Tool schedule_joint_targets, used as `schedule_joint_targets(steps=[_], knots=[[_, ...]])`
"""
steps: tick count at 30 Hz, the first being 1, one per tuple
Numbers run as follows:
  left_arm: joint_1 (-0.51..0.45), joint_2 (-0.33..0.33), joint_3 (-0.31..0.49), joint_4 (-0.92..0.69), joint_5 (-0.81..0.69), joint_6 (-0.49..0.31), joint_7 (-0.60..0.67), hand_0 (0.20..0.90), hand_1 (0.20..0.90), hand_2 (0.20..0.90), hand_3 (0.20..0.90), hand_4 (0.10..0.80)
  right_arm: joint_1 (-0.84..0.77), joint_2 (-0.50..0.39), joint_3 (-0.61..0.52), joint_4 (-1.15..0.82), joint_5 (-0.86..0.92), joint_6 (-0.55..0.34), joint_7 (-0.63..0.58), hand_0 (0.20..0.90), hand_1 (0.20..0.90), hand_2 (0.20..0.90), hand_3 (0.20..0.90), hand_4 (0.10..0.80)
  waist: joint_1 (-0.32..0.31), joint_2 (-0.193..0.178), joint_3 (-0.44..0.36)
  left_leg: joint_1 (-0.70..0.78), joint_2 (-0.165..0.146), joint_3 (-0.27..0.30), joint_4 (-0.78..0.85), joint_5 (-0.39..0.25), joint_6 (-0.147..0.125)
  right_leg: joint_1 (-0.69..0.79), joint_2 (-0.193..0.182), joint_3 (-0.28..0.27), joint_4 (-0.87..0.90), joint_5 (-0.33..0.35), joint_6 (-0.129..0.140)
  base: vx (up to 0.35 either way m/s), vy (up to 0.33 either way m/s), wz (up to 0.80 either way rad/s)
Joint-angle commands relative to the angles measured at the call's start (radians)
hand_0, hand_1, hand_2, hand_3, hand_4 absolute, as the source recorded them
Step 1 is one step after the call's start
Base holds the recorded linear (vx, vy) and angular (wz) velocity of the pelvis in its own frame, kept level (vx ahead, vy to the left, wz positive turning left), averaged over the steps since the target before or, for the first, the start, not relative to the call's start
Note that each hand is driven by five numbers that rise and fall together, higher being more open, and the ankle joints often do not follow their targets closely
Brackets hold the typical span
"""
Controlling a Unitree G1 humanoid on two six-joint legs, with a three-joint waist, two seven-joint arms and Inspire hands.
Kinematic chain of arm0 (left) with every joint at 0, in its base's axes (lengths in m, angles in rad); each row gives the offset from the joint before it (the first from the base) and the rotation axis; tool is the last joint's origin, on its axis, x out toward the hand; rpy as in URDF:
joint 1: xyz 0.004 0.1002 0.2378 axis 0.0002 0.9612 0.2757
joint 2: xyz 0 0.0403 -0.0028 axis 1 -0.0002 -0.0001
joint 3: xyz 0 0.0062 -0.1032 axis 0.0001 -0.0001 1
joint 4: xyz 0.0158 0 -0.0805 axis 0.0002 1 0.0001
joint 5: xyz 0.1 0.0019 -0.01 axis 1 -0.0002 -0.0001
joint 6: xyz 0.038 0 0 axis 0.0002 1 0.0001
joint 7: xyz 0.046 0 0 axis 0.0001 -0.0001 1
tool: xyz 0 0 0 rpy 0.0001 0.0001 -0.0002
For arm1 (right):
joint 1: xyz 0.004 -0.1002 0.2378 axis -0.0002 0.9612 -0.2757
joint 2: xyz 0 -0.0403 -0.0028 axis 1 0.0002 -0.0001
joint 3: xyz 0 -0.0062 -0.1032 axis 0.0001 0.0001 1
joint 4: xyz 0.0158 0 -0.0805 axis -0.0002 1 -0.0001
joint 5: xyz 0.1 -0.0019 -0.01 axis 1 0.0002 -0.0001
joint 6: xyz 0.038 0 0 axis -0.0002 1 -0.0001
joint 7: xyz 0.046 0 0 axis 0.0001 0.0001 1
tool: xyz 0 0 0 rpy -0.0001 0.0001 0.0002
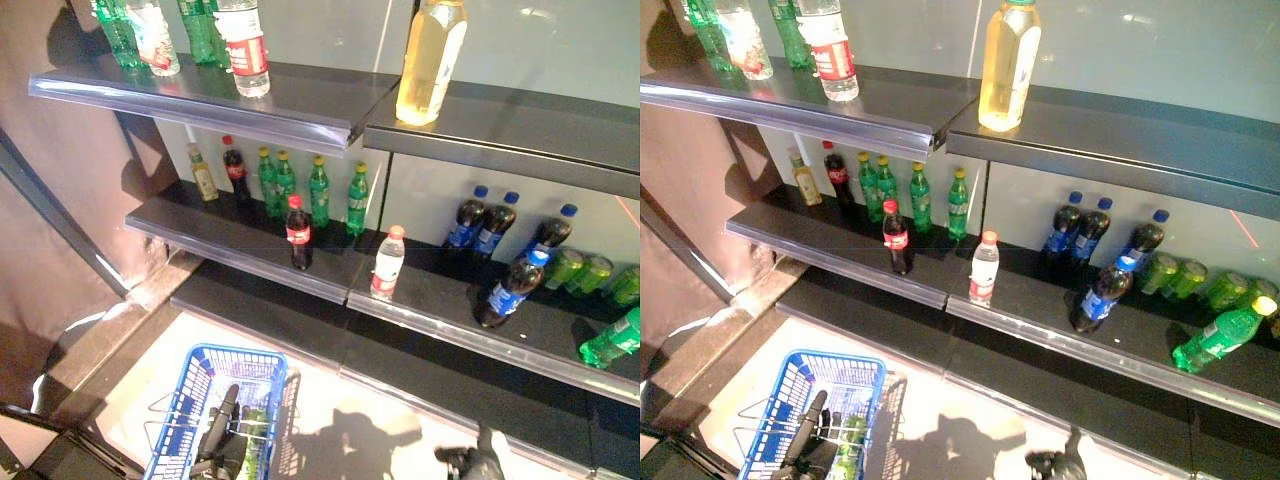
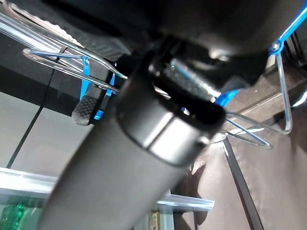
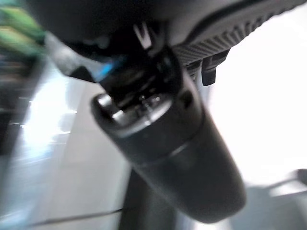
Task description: Pick up the drink and place into the basket.
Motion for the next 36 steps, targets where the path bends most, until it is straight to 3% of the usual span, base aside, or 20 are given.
schedule_joint_targets(steps=[1,8,10,14,22,26,30,31,36], knots=[[-0.124,0.014,0.027,-0.189,0.031,-0.054,-0.094,0.3,0.3,0.3,0.2,0.1,-0.022,-0.058,0.005,-0.042,-0.094,-0.009,0.014,0.9,0.9,0.9,0.9,0.8,0.007,-0.01,-0.007,-0.025,-0.007,0.002,0.001,0.012,0.05,-0.008,-0.038,-0.025,0.004,0.061,-0.014,0.01,0.002,0.07],[-0.08,0.008,0.024,-0.244,0.041,-0.044,-0.066,0.3,0.3,0.3,0.2,0.1,0.017,-0.097,0.027,-0.27,-0.068,-0.118,0.217,0.9,0.9,0.9,0.9,0.8,0.004,-0.015,-0.015,-0.032,-0.006,0.004,0.001,0.015,0.051,-0.013,-0.042,-0.028,0.004,0.059,-0.01,0.013,0.011,0.02],[-0.069,0.015,0.015,-0.256,0.038,-0.045,-0.053,0.3,0.3,0.3,0.2,0.1,0.021,-0.128,0.033,-0.418,-0.022,-0.164,0.31,0.9,0.9,0.9,0.9,0.8,0.002,-0.017,-0.015,-0.033,-0.006,0.003,0.001,0.017,0.052,-0.016,-0.043,-0.028,0.004,0.059,-0.009,0.047,0.015,-0.03],[-0.058,0.016,0.006,-0.268,0.038,-0.051,-0.037,0.3,0.3,0.3,0.2,0.1,0.014,-0.142,0.023,-0.505,0.008,-0.21,0.327,0.9,0.9,0.9,0.9,0.8,-0.001,-0.017,-0.014,-0.03,-0.004,0.005,0.001,0.016,0.051,-0.015,-0.043,-0.026,0.004,0.057,-0.009,0.053,0.006,-0.01],[-0.008,0.006,-0.036,-0.278,0.059,-0.067,-0.04,0.3,0.3,0.3,0.2,0.1,-0.036,-0.152,-0.028,-0.639,0.064,-0.305,0.251,0.9,0.9,0.9,0.9,0.8,-0.004,-0.007,0.025,-0.016,0.009,0.02,0.004,0.022,0.047,-0.025,-0.031,-0.008,0.021,0.048,-0.024,0.08,0.017,-0.01],[-0.068,0.005,-0.095,-0.267,0.021,-0.099,-0.061,0.3,0.3,0.3,0.2,0.1,-0.172,-0.158,-0.019,-0.611,0.066,-0.372,0.211,0.9,0.9,0.9,0.9,0.8,-0.002,0.013,0.122,-0.149,0.002,-0.016,0.138,0.011,0.037,-0.134,-0.037,0.009,0.125,0.019,-0.049,-0.143,0.053,-0.04],[-0.108,0.008,-0.117,-0.268,0.005,-0.11,-0.075,0.3,0.3,0.3,0.2,0.1,-0.262,-0.166,-0.028,-0.603,0.063,-0.394,0.184,0.9,0.9,0.9,0.9,0.8,-0.003,0.021,0.18,-0.204,-0.008,-0.026,0.172,0.006,0.04,-0.184,-0.042,0.014,0.155,0.013,-0.053,-0.185,0.028,0.06],[-0.135,0.006,-0.135,-0.275,-0.006,-0.125,-0.09,0.3,0.3,0.3,0.2,0.1,-0.338,-0.167,-0.039,-0.61,0.054,-0.409,0.155,0.9,0.9,0.9,0.9,0.8,-0.006,0.025,0.23,-0.258,-0.02,-0.031,0.203,0.003,0.046,-0.237,-0.047,0.021,0.185,0.012,-0.056,-0.255,0.039,0.08],[-0.164,-0.001,-0.158,-0.295,-0.018,-0.156,-0.105,0.3,0.3,0.3,0.2,0.1,-0.436,-0.164,-0.063,-0.636,0.024,-0.422,0.032,0.9,0.9,0.9,0.9,0.8,-0.013,0.03,0.303,-0.347,-0.035,-0.034,0.274,-0.006,0.052,-0.319,-0.051,0.034,0.242,0.008,-0.061,-0.122,0.019,-0.03]])
